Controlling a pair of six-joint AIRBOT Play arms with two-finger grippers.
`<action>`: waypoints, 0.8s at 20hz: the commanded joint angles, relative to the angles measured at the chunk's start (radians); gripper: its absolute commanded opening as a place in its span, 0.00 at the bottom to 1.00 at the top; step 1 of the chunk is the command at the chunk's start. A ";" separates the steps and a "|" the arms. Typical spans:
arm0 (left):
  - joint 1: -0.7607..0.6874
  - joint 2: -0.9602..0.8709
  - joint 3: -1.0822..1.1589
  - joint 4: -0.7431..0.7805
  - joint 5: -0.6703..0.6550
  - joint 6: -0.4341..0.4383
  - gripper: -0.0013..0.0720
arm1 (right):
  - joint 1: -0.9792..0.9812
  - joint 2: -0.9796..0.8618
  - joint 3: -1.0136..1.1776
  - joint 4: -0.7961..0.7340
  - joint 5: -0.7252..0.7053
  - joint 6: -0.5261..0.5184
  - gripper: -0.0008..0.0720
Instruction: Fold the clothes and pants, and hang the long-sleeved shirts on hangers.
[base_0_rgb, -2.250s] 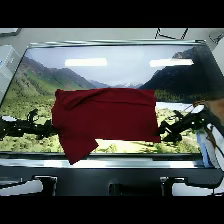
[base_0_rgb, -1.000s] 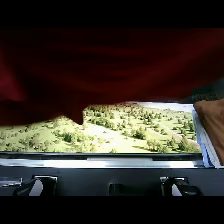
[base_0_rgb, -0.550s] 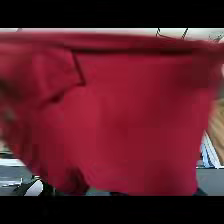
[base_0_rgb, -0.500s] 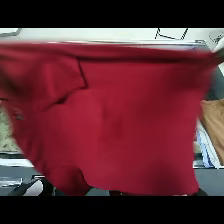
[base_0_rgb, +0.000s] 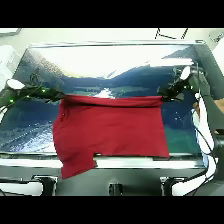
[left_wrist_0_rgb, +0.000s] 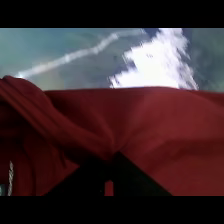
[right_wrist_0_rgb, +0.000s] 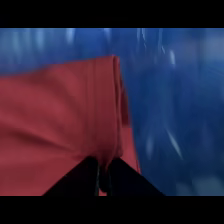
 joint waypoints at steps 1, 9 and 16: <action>-0.024 -0.092 0.073 -0.015 0.208 0.046 0.05 | -0.062 -0.045 0.008 0.069 -0.291 0.076 0.06; -0.146 -0.178 0.098 -0.019 0.445 0.085 0.05 | -0.054 -0.094 0.014 0.128 -0.425 0.061 0.06; -0.060 -0.163 0.210 -0.021 0.230 0.049 0.05 | -0.108 -0.098 0.157 0.106 -0.191 -0.021 0.06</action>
